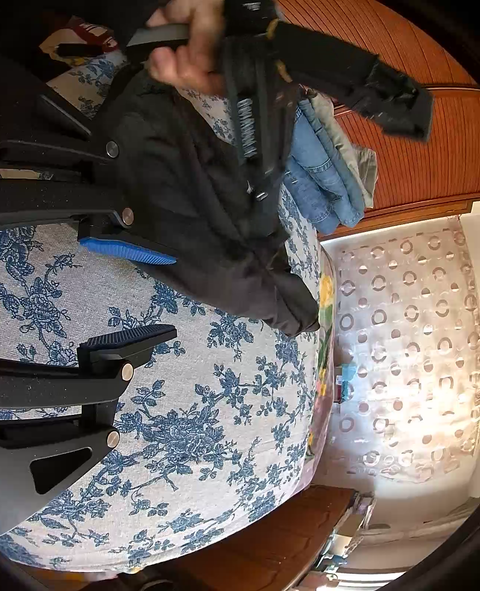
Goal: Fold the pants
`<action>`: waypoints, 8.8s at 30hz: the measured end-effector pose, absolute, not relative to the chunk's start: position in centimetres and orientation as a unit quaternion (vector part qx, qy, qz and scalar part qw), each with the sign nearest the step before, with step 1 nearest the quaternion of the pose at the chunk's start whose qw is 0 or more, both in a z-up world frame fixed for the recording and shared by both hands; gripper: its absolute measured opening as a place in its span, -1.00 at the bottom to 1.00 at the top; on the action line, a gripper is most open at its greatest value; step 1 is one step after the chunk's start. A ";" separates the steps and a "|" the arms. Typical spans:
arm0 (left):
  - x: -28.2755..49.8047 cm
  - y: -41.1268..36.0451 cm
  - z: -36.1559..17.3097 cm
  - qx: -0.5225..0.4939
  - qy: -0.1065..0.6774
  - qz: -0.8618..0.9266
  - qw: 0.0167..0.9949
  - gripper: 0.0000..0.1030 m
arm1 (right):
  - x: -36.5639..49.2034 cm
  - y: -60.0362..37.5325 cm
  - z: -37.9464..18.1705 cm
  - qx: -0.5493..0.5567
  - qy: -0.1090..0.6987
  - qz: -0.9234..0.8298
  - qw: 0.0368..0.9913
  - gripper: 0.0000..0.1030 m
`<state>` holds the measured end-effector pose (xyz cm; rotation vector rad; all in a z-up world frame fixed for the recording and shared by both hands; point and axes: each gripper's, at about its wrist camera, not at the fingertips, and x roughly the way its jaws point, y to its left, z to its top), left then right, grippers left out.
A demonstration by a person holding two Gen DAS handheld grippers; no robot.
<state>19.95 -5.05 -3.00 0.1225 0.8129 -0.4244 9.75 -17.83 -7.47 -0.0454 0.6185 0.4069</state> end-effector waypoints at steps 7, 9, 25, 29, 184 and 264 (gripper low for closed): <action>21.6 -0.4 -1.2 0.043 0.374 -0.154 0.914 -0.91 | 9.6 -17.6 -7.5 -0.027 0.301 0.196 0.933 -0.32; 22.1 1.1 -1.0 0.040 0.371 -0.134 0.918 -0.91 | 9.5 -17.6 -7.5 -0.027 0.300 0.197 0.933 -0.32; 23.9 5.3 -3.7 0.032 0.387 -0.079 0.918 -0.91 | 9.3 -17.6 -7.4 -0.031 0.301 0.196 0.933 -0.31; 23.6 5.7 -3.6 0.029 0.386 -0.081 0.918 -0.91 | 9.3 -17.6 -7.4 -0.031 0.301 0.195 0.933 -0.31; 1.6 2.3 -8.4 -0.028 0.396 -0.182 0.900 -0.56 | 1.6 -17.0 -8.3 -0.051 0.340 0.203 0.917 -0.31; 18.3 5.0 -3.8 -0.014 0.346 -0.110 0.932 -0.81 | 17.7 -12.1 -3.0 -0.043 0.303 0.198 0.931 -0.78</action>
